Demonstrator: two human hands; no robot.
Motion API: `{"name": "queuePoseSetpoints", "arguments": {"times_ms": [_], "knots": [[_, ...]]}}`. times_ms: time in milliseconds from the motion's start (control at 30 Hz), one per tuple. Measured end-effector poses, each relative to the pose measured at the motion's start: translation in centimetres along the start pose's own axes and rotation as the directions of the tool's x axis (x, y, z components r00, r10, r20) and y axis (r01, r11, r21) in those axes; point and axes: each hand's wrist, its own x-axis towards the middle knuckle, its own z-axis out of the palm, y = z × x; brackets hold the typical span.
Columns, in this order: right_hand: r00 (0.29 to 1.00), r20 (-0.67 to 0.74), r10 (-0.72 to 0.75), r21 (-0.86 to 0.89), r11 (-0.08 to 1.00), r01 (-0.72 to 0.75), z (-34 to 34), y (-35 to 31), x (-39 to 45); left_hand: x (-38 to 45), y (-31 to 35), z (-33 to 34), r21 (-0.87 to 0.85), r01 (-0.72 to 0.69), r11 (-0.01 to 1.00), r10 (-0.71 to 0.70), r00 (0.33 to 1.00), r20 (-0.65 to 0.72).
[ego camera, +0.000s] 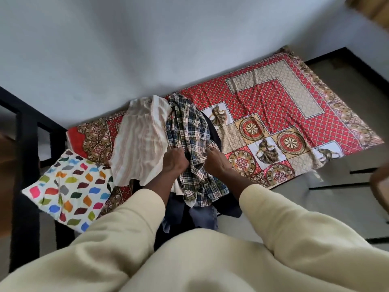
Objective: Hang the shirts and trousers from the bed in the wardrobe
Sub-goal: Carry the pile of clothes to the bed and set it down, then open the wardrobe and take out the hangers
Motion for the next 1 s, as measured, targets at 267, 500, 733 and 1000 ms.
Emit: {"name": "queuePoseSetpoints", "arguments": {"times_ms": [267,500,733,1000], "knots": [[0.975,-0.192,0.113,0.016,0.994,-0.112,-2.1,10.0,-10.8,-6.4,11.8,4.3,0.098,-0.210,0.973,0.213,0.977,-0.020],[0.918,-0.265,0.295,0.114,0.955,-0.274,-5.2,22.5,-26.0,-16.0,27.4,10.3,0.161,-0.433,0.887,0.423,0.901,0.095],[0.767,-0.188,0.614,0.199,0.788,-0.582,-5.0,36.8,-43.2,-26.9,45.3,17.7,0.187,-0.748,0.637,0.657,0.654,0.376],[0.488,-0.148,0.860,0.365,0.507,-0.781,-3.1,49.1,-57.3,-36.0,61.6,26.0,0.240,-0.923,0.300,0.750,0.384,0.538]]}}
